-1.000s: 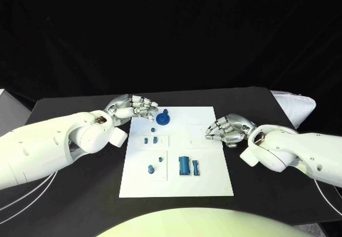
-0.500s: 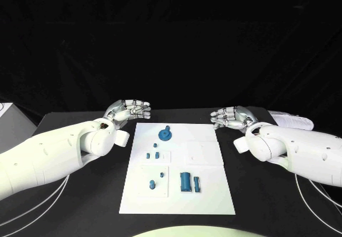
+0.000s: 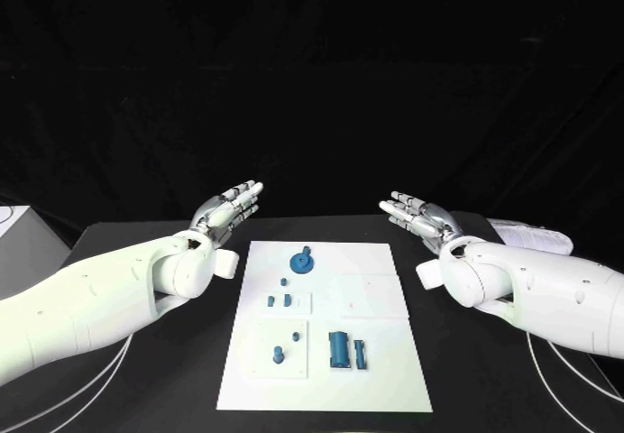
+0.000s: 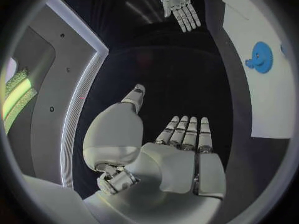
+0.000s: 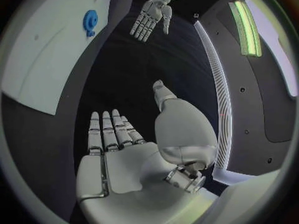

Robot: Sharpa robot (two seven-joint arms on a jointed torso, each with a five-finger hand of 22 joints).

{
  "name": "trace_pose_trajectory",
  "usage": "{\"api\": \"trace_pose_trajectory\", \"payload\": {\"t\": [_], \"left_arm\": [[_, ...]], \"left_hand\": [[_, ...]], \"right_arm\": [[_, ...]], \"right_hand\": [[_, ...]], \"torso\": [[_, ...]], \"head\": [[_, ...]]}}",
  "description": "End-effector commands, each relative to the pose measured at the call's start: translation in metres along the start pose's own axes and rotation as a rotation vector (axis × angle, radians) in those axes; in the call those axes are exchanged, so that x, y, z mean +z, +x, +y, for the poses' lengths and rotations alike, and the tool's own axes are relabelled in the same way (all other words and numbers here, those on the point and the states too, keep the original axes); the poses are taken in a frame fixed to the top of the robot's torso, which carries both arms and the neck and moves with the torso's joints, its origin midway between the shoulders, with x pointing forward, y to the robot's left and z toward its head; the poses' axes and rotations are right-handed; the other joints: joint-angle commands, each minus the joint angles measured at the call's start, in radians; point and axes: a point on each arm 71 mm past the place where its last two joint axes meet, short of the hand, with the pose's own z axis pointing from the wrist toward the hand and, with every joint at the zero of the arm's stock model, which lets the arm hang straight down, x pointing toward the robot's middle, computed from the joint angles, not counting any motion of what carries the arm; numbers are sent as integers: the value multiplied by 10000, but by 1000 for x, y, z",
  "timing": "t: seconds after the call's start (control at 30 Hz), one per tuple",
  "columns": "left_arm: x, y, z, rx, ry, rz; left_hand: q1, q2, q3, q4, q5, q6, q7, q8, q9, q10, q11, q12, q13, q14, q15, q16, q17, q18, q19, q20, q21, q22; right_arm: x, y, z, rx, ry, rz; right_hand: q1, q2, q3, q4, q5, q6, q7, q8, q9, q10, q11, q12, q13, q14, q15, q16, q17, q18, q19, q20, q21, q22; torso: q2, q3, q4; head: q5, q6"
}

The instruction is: Assemble the parts on the task board

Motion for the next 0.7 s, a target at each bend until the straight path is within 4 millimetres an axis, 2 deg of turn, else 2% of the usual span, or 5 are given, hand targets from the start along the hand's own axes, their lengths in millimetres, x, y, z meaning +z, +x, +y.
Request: {"api": "trace_pose_trajectory", "payload": {"t": [0.03, 0.13, 0.3, 0.4, 0.7], "left_arm": [[-3, 5, -2, 174, 231, -626], [-10, 15, -2, 232, 320, -992], [-24, 35, -4, 383, 476, -1745], [-32, 44, -6, 464, 531, -2066], [-43, 57, -8, 605, 603, -2551]], "left_hand": [[-8149, 410, -1211, -181, -409, -1754, -409, -712, -413, -2134, -420, -288, -142, -1713, -374, -764, -388, -432, -1431, -627, -598, -796], [-8149, 410, -1211, -181, -409, -1754, -409, -712, -413, -2134, -420, -288, -142, -1713, -374, -764, -388, -432, -1431, -627, -598, -796], [-8149, 410, -1211, -181, -409, -1754, -409, -712, -413, -2134, -420, -288, -142, -1713, -374, -764, -388, -432, -1431, -627, -598, -796], [-8149, 410, -1211, -181, -409, -1754, -409, -712, -413, -2134, -420, -288, -142, -1713, -374, -764, -388, -432, -1431, -627, -598, -796], [-8149, 410, -1211, -181, -409, -1754, -409, -712, -413, -2134, -420, -288, -142, -1713, -374, -764, -388, -432, -1431, -627, -598, -796]], "right_arm": [[-4, 9, 6, 313, -381, -718], [-10, 24, 15, 764, -627, -1113], [-22, 45, 28, 1390, -899, -1719], [-27, 52, 33, 1581, -963, -1920], [-30, 57, 36, 1710, -1002, -2061]], "right_hand": [[-7719, 474, -1069, -281, -148, -1873, -435, -618, -630, -2855, -333, -265, -562, -2136, -254, -634, -922, -531, -2034, -502, -156, -1349], [-7719, 474, -1069, -281, -148, -1873, -435, -618, -630, -2855, -333, -265, -562, -2136, -254, -634, -922, -531, -2034, -502, -156, -1349], [-7719, 474, -1069, -281, -148, -1873, -435, -618, -630, -2855, -333, -265, -562, -2136, -254, -634, -922, -531, -2034, -502, -156, -1349], [-7719, 474, -1069, -281, -148, -1873, -435, -618, -630, -2855, -333, -265, -562, -2136, -254, -634, -922, -531, -2034, -502, -156, -1349], [-7719, 474, -1069, -281, -148, -1873, -435, -618, -630, -2855, -333, -265, -562, -2136, -254, -634, -922, -531, -2034, -502, -156, -1349]], "torso": [[-142, 97, 117], [-244, 168, 198], [-353, 243, 283], [-371, 256, 298], [-372, 256, 298]], "head": [[11, 375], [20, 700], [29, 1045], [31, 1105], [31, 1106]]}}
